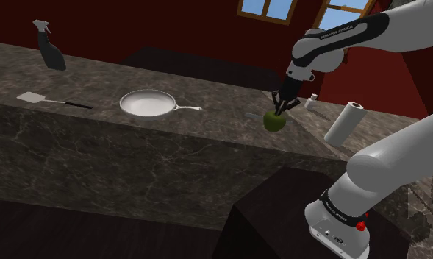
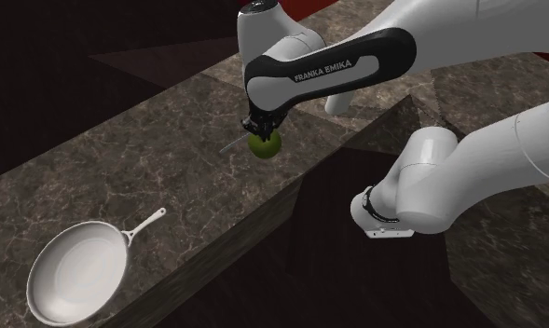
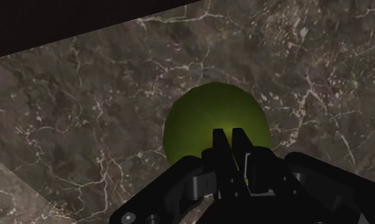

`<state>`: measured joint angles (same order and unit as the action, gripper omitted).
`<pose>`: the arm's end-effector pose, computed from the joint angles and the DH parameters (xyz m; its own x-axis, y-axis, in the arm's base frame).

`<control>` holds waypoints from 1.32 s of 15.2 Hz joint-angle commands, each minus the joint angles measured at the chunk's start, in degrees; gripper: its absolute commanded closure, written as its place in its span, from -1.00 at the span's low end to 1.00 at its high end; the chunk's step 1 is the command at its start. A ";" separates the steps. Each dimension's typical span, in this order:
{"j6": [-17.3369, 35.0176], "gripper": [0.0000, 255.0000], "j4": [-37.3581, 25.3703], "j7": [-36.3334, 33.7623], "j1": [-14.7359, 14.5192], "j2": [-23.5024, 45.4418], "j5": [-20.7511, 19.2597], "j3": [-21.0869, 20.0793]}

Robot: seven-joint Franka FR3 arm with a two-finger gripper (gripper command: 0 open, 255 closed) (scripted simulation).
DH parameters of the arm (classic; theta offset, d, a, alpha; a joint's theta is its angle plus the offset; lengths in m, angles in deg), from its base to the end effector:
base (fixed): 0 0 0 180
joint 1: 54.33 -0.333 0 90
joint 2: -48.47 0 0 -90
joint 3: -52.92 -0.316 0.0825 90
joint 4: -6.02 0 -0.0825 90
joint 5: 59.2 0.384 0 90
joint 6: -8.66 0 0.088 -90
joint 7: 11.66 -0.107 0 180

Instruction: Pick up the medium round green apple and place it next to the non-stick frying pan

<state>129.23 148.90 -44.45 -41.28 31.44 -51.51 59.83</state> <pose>0.4008 -0.1385 0.3863 0.5479 -0.8208 -0.1617 -0.8358 -0.5450 -0.0661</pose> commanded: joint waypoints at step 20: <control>-11.45 1.00 -7.23 -1.98 0.28 -4.38 -1.07 -0.32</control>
<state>118.56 142.38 -46.25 -40.97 27.12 -52.57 59.57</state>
